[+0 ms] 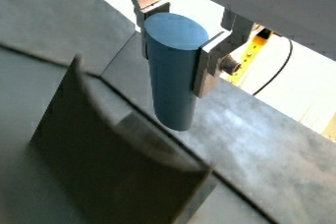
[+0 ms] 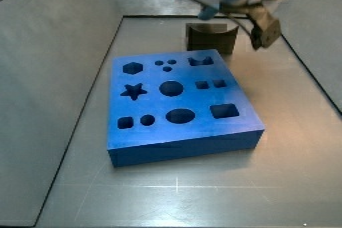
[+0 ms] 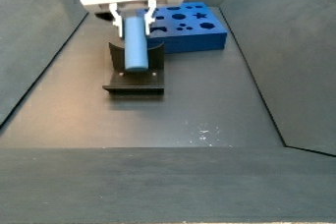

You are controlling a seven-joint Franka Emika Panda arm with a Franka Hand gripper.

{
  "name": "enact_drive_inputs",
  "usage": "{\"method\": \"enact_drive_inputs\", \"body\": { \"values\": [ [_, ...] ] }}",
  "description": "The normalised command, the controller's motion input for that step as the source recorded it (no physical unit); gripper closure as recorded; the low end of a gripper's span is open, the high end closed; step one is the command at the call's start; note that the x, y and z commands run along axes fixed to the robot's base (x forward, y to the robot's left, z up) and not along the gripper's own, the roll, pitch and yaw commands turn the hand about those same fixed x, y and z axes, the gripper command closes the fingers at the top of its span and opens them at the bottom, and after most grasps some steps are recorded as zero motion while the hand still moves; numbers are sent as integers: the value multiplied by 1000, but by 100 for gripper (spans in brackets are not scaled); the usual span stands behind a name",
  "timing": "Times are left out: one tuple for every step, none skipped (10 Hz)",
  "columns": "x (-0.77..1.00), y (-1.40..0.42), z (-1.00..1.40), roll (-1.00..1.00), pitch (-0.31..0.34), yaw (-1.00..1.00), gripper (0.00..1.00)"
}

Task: Pick up the oval object. Move up. Place the oval object on the fixture. Regrasp the oval object. Move to above the board. Insert the oval object.
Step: Move to above the board.

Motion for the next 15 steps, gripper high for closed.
{"method": "enact_drive_inputs", "body": {
  "values": [
    [-100,64,1000,-127,77,-8,100],
    [-100,62,1000,-116,65,11,100],
    [-100,60,1000,-97,44,30,100],
    [-100,58,1000,-91,37,32,100],
    [-100,54,1000,-74,20,34,100],
    [-101,52,1000,-67,15,32,100],
    [-101,50,1000,-61,9,26,100],
    [-101,47,1000,-57,4,21,100],
    [-100,43,1000,-56,5,11,100],
    [-100,41,1000,-56,5,7,100],
    [-100,38,1000,-63,4,2,100],
    [-101,35,1000,-67,9,-2,100],
    [-104,33,1000,-62,14,-3,100],
    [-105,32,1000,-59,17,-5,100],
    [-106,26,1000,-58,26,-5,100]
  ]
}}
